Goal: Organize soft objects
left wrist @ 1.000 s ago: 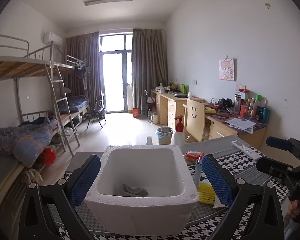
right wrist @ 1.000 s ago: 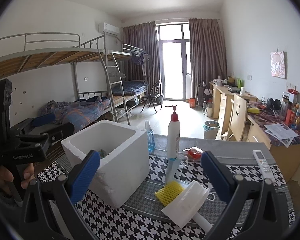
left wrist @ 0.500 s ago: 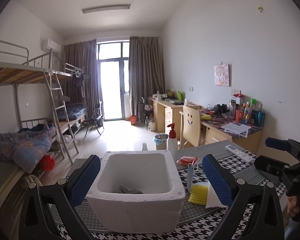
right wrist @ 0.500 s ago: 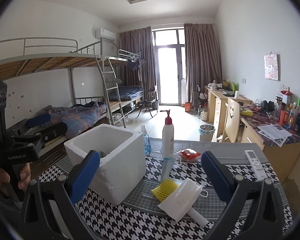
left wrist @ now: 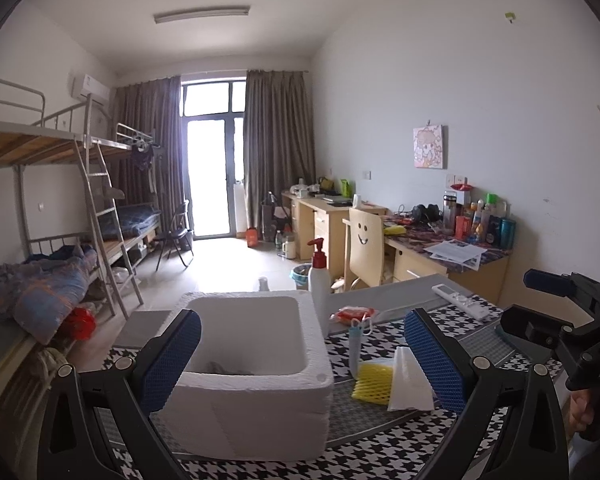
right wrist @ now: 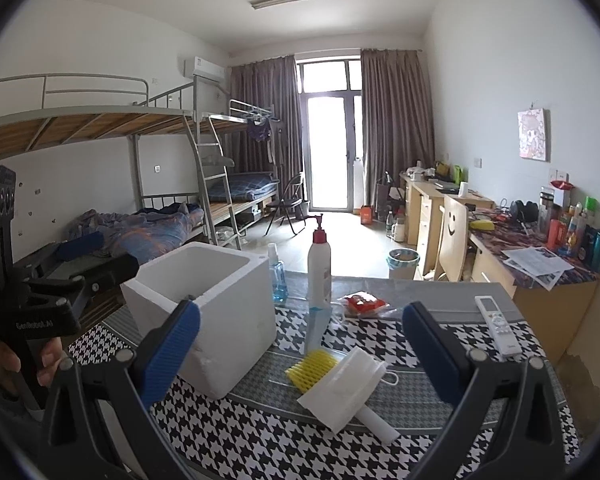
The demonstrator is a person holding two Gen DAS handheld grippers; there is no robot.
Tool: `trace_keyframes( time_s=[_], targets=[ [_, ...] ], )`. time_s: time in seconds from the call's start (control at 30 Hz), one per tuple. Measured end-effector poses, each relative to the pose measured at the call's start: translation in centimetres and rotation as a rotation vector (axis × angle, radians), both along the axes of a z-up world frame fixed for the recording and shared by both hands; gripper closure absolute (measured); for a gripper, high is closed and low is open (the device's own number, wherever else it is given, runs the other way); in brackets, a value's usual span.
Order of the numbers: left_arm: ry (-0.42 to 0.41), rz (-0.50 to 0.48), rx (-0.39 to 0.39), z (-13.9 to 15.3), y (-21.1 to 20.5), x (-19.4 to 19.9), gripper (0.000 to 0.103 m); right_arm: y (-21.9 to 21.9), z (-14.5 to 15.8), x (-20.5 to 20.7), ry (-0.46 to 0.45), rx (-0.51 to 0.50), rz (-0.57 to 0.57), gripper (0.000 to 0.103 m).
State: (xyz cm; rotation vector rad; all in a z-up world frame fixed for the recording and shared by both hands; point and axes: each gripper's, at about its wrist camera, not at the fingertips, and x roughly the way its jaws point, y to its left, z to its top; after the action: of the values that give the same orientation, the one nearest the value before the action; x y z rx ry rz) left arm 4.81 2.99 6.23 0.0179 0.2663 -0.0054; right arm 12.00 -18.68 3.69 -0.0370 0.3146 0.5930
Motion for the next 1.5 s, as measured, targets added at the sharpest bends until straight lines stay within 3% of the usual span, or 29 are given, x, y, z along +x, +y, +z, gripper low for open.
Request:
trace_keyframes(
  time_s=[0.57, 1.13, 1.5],
  targets=[
    [0.012, -0.059, -0.012, -1.5, -1.8, 0.1, 0.001, -1.5, -1.3, 0.0, 0.02, -0.002, -0.028, 0.001],
    [0.026, -0.109, 0.024, -3.3, -4.4, 0.6, 0.001, -2.9, -3.0, 1.1, 0.057, -0.024, -0.069, 0.001],
    [0.069, -0.135, 0.026, -4.7, -5.5, 1.6, 0.001, -4.0, -4.4, 2.2, 0.096, -0.035, -0.089, 0.001]
  ],
)
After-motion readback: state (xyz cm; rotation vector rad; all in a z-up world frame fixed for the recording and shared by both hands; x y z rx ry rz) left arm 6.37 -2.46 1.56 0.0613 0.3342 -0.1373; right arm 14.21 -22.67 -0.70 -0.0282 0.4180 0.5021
